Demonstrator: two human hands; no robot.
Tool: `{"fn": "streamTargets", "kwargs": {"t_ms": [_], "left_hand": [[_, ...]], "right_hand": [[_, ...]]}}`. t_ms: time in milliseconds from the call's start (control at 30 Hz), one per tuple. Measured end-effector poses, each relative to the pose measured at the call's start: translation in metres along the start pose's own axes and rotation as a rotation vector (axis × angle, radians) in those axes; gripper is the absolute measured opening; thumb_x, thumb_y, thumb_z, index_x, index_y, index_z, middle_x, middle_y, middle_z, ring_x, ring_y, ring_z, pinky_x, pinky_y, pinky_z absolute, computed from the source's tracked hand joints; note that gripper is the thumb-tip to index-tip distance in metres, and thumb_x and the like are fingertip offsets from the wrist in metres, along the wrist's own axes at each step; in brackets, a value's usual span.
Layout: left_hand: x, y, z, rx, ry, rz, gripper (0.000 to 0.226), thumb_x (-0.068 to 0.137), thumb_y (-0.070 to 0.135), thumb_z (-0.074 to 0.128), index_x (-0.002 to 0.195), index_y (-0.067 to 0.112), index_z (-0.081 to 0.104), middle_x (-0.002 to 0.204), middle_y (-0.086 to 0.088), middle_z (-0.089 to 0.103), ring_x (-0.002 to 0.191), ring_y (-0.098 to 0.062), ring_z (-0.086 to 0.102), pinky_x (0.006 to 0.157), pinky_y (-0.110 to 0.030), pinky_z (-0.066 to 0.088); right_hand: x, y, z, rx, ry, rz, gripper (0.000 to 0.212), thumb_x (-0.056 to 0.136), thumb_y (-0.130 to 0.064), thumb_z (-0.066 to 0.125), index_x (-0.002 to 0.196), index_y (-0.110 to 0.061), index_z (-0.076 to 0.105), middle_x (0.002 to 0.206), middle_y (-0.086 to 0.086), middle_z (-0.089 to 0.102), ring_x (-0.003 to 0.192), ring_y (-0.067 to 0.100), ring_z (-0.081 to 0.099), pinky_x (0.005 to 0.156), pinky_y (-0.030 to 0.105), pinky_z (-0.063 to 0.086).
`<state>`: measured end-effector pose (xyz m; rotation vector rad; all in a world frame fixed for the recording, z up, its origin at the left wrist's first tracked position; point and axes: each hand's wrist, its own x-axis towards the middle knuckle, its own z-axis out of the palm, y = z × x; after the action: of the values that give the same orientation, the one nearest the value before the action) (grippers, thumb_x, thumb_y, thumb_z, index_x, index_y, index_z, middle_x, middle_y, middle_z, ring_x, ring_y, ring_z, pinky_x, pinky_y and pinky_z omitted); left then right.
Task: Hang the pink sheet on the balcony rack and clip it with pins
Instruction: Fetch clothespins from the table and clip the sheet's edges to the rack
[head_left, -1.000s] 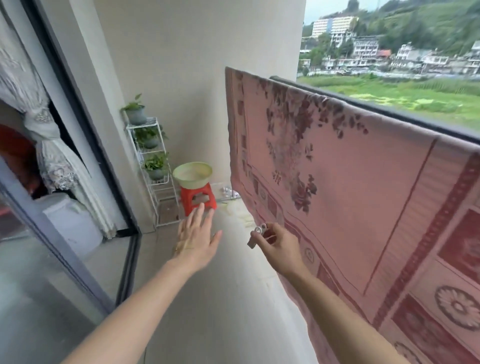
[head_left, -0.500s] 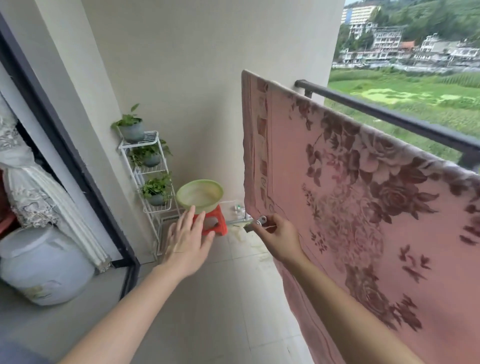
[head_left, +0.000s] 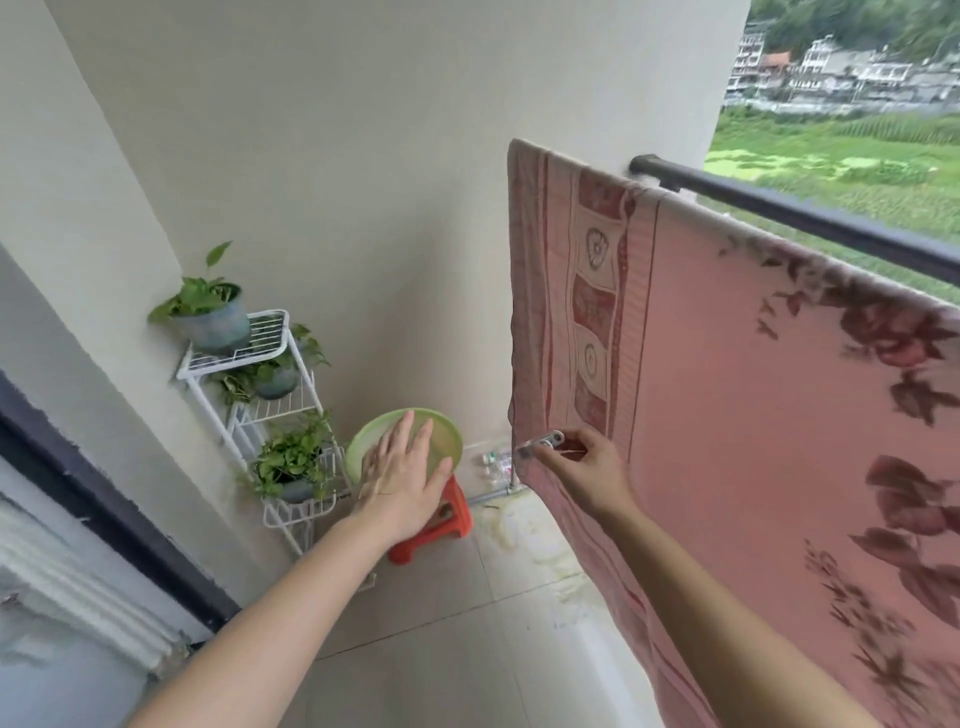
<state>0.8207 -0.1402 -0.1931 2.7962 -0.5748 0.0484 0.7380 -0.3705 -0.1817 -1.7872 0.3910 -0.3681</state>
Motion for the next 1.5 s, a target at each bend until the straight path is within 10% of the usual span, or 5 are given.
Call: {"fn": "streamTargets", "kwargs": {"t_ms": [600, 967, 1300, 1500], "left_hand": [[0.344, -0.030, 0.041, -0.047, -0.071, -0.106, 0.066, 0.099, 0.051, 0.034, 0.154, 0.021, 0.015, 0.163, -0.004, -0.001, 0.149, -0.025, 0.004, 0.117, -0.046, 0.010], [0.505, -0.082, 0.087, -0.129, -0.172, -0.107, 0.067, 0.098, 0.051, 0.035, 0.154, 0.021, 0.014, 0.163, -0.005, 0.003, 0.149, -0.025, 0.006, 0.117, -0.047, 0.013], [0.657, -0.112, 0.145, -0.224, -0.427, 0.149, 0.081, 0.094, 0.046, 0.052, 0.155, 0.017, 0.006, 0.163, -0.002, 0.004, 0.149, -0.020, 0.005, 0.119, -0.043, 0.017], [0.699, -0.098, 0.186, -0.430, -0.534, 0.285, 0.064, 0.089, 0.047, 0.060, 0.141, 0.017, 0.037, 0.142, -0.003, 0.044, 0.132, -0.018, 0.040, 0.106, -0.033, 0.034]], "right_hand": [[0.372, 0.035, 0.073, 0.016, -0.040, -0.021, 0.010, 0.086, -0.037, 0.075, 0.079, -0.029, 0.076, 0.060, 0.004, 0.064, 0.058, 0.015, 0.053, 0.062, 0.033, 0.048], [0.484, 0.058, 0.111, -0.105, -0.058, -0.055, 0.031, 0.089, -0.027, 0.073, 0.072, -0.053, 0.072, 0.061, -0.028, 0.065, 0.054, 0.007, 0.046, 0.053, 0.015, 0.039], [0.556, 0.093, 0.155, -0.200, 0.118, 0.213, 0.008, 0.085, -0.029, 0.078, 0.092, -0.025, 0.078, 0.079, -0.012, 0.074, 0.075, -0.001, 0.066, 0.072, 0.014, 0.049], [0.556, 0.110, 0.167, -0.244, 0.287, 0.347, 0.007, 0.083, -0.031, 0.079, 0.084, -0.035, 0.073, 0.075, -0.017, 0.071, 0.071, -0.010, 0.063, 0.064, 0.006, 0.045]]}}
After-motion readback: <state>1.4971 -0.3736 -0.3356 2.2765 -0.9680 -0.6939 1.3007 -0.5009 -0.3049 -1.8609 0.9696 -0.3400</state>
